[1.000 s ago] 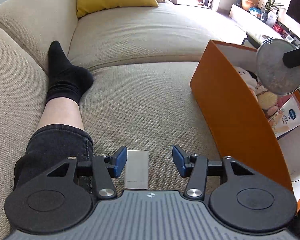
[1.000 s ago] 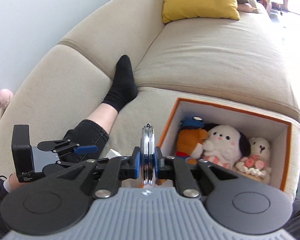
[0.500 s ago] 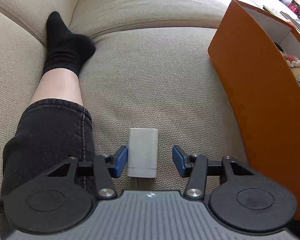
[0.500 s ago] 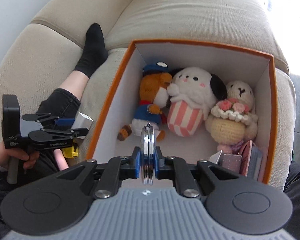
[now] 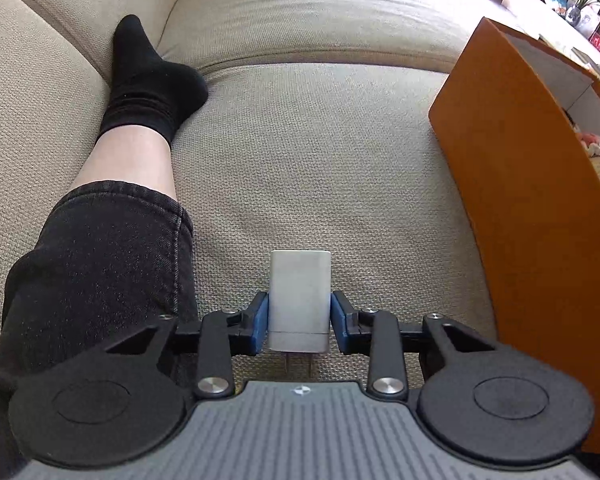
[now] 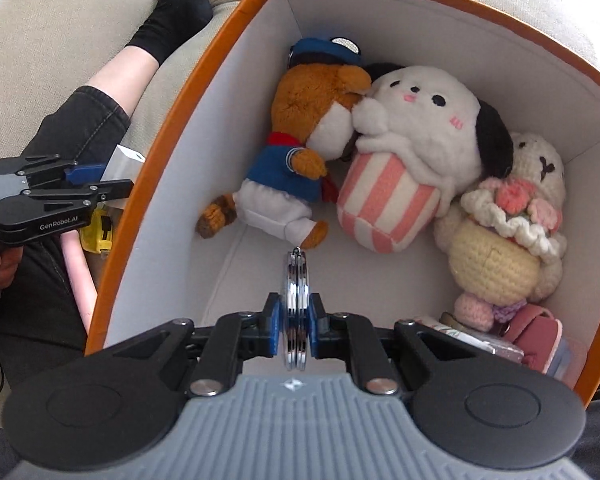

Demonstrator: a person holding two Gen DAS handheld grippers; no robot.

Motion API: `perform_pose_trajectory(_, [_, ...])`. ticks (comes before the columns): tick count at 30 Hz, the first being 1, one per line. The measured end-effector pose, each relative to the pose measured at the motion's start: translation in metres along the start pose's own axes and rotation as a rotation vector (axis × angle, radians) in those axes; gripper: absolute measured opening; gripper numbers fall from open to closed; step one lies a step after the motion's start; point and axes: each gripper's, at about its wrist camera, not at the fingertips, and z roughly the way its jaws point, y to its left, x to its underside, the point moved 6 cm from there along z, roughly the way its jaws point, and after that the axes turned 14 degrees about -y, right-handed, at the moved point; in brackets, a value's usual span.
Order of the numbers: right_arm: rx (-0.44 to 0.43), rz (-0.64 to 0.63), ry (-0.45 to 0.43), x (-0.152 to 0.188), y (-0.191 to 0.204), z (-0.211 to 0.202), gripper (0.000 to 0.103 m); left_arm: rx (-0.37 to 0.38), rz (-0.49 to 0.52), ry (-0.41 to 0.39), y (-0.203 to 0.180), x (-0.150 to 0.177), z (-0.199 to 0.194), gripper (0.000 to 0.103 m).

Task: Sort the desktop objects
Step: 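Grasp the white charger with the left tool while the right tool carries the mirror to the box, then release the mirror into the box with the right tool while the left tool carries the charger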

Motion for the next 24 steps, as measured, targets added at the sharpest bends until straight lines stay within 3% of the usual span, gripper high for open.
perform_pose_trajectory(4, [0.035,-0.066,0.022,-0.004,-0.003,0.0,0.016,0.038,-0.026,-0.059,-0.009,-0.01,-0.017,0.037])
perform_pose_trajectory(11, [0.078,-0.095,0.063,-0.014,-0.019,0.008,0.03,0.077,-0.038,-0.162,-0.025,-0.031,-0.049,0.037])
perform_pose_trajectory(18, [0.109,-0.156,0.06,-0.01,-0.018,0.006,0.037,0.086,-0.029,-0.188,-0.034,-0.034,-0.054,0.037])
perform_pose_trajectory(24, [0.14,-0.177,0.041,-0.012,-0.022,0.003,0.037,0.08,-0.033,-0.198,-0.038,-0.034,-0.061,0.037])
